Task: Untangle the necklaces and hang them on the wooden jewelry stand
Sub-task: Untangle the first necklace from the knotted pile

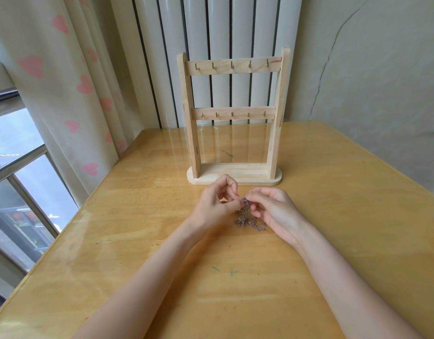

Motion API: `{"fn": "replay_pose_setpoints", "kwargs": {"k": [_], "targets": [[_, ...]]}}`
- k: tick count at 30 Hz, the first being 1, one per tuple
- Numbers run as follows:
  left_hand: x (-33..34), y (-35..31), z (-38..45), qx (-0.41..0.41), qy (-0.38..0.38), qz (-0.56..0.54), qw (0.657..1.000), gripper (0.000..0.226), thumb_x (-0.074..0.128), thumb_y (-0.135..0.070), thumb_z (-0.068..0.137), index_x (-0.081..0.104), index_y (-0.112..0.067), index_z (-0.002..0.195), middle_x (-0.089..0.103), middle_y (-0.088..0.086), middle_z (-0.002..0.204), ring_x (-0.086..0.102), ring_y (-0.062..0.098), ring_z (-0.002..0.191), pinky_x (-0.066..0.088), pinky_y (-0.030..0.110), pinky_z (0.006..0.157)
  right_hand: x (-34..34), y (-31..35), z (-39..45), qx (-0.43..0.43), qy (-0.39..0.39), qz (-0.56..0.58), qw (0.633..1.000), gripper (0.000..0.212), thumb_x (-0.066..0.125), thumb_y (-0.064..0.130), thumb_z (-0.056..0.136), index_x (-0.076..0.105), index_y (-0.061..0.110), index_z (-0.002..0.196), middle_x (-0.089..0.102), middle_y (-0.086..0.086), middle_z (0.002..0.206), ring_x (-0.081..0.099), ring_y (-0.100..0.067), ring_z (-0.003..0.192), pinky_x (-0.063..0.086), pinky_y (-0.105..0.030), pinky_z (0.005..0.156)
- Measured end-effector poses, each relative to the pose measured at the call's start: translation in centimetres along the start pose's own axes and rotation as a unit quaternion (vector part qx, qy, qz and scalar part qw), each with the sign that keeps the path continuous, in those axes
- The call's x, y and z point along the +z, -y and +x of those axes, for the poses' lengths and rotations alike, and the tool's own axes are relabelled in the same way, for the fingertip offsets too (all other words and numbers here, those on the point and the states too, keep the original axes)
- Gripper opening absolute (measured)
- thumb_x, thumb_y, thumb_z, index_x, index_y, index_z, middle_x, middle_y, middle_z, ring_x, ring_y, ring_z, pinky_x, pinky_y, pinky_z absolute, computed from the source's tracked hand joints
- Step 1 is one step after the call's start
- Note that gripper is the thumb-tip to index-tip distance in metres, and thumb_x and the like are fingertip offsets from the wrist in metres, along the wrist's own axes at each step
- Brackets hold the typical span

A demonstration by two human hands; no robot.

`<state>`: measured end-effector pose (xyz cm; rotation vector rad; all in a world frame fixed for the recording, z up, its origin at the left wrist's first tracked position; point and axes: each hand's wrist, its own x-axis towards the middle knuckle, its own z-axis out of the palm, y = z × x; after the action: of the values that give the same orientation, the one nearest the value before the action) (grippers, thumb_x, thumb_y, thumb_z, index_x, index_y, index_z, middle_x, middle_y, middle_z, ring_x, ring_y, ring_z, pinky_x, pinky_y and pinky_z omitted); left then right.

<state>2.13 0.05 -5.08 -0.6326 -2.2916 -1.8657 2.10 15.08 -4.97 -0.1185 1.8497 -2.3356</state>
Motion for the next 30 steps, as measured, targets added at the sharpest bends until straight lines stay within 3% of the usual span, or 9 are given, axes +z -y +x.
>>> {"fn": "replay_pose_setpoints", "kwargs": {"k": [5,11,16,19,23,30], "targets": [[-0.70,0.31,-0.08,-0.026,0.052,-0.062,0.996,0.021,0.062,-0.005,0.074,0.045,-0.018,0.075,0.053,-0.010,0.063,0.044,0.014,0.069,0.039,0.027,0.070,-0.20,0.06,0.01,0.031,0.039,0.037,0.998,0.020,0.054,-0.006,0.084,0.056,0.004,0.067,0.048,-0.002,0.063,0.043,-0.009,0.053,0.032,-0.018,0.044],[-0.40,0.61,-0.02,-0.038,0.071,-0.004,0.997,0.025,0.066,0.003,0.081,0.052,-0.016,0.090,0.060,-0.003,0.069,0.056,0.004,0.063,0.049,0.019,0.067,-0.73,-0.08,-0.09,-0.001,0.013,-0.111,0.994,0.014,0.061,-0.001,0.082,0.060,0.006,0.070,0.051,-0.008,0.063,0.040,-0.013,0.054,0.030,-0.026,0.055],[-0.55,0.66,0.02,-0.038,0.078,0.019,0.996,0.025,0.065,0.001,0.082,0.050,-0.014,0.094,0.059,0.001,0.072,0.056,0.006,0.065,0.050,0.020,0.067,-0.53,-0.14,-0.22,-0.005,0.010,-0.153,0.988,0.016,0.061,-0.003,0.080,0.058,0.007,0.069,0.053,-0.009,0.063,0.041,-0.014,0.052,0.033,-0.025,0.054],[-0.61,0.67,0.00,-0.025,0.084,0.048,0.995,0.027,0.065,0.002,0.081,0.048,-0.016,0.093,0.059,0.001,0.070,0.056,0.008,0.067,0.050,0.023,0.068,-0.51,0.12,-0.26,-0.018,0.011,-0.157,0.987,0.020,0.061,-0.008,0.080,0.052,0.009,0.074,0.052,-0.004,0.060,0.043,-0.012,0.051,0.036,-0.018,0.050],[-1.01,0.71,0.05,-0.007,0.086,0.063,0.994,0.027,0.066,0.001,0.081,0.048,-0.017,0.091,0.061,0.002,0.071,0.056,0.006,0.066,0.048,0.022,0.072,-0.81,0.57,-0.27,-0.019,0.024,-0.155,0.987,0.028,0.063,-0.007,0.079,0.045,0.013,0.086,0.060,-0.002,0.066,0.050,-0.012,0.058,0.039,-0.022,0.056],[-0.79,0.43,-0.01,0.006,0.069,0.057,0.996,0.026,0.065,0.002,0.082,0.045,-0.015,0.084,0.058,0.002,0.070,0.053,0.006,0.066,0.045,0.019,0.069,-0.62,0.52,-0.14,0.013,0.003,-0.071,0.997,0.034,0.056,-0.013,0.082,0.037,0.014,0.086,0.055,-0.009,0.070,0.044,-0.014,0.058,0.037,-0.023,0.056]]}}
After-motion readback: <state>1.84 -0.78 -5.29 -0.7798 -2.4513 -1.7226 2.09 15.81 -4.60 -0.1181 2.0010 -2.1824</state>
